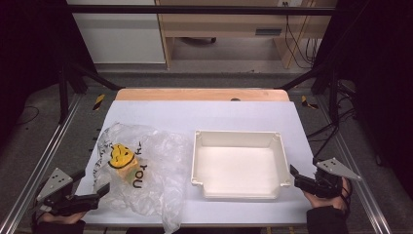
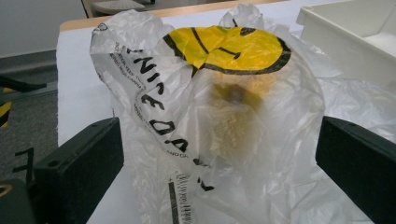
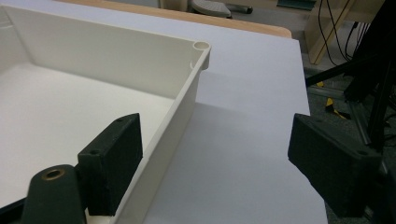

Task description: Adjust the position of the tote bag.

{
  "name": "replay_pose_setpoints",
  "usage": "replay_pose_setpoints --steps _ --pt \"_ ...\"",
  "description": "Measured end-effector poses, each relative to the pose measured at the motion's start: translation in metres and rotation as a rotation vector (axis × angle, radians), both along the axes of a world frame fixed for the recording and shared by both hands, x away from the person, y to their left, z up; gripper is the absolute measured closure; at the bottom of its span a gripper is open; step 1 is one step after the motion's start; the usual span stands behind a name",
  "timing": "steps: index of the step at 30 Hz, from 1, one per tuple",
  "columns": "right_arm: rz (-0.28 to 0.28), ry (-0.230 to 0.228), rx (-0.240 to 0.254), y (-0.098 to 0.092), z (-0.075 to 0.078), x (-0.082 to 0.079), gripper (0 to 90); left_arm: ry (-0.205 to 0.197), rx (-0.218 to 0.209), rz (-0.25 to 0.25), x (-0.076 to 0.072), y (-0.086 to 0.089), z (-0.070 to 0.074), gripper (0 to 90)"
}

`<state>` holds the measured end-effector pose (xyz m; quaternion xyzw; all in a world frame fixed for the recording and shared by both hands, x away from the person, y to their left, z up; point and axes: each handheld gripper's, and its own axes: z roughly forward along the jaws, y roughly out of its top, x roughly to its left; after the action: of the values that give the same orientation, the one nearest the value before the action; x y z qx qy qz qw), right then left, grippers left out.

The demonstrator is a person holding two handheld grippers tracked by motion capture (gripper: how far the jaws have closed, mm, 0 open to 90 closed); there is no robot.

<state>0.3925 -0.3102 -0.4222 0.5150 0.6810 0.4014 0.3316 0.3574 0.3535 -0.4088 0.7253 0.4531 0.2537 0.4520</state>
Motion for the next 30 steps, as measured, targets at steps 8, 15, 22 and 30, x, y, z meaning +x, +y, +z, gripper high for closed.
replay_pose_setpoints --steps 8,15,22,30 --pt "0.018 0.005 0.010 0.008 0.006 -0.003 21.3 -0.020 -0.021 -0.033 -0.005 -0.010 0.006 4.1" --pt "0.062 -0.012 0.016 0.022 0.015 -0.004 24.6 -0.013 -0.034 -0.041 -0.005 -0.015 0.008 8.9" --pt "0.122 -0.029 0.033 0.041 0.025 -0.007 27.0 0.005 -0.036 -0.066 -0.006 -0.026 0.008 14.7" --pt "0.187 -0.030 0.033 0.064 0.031 -0.009 29.2 0.018 -0.004 -0.078 -0.007 -0.034 0.007 22.7"
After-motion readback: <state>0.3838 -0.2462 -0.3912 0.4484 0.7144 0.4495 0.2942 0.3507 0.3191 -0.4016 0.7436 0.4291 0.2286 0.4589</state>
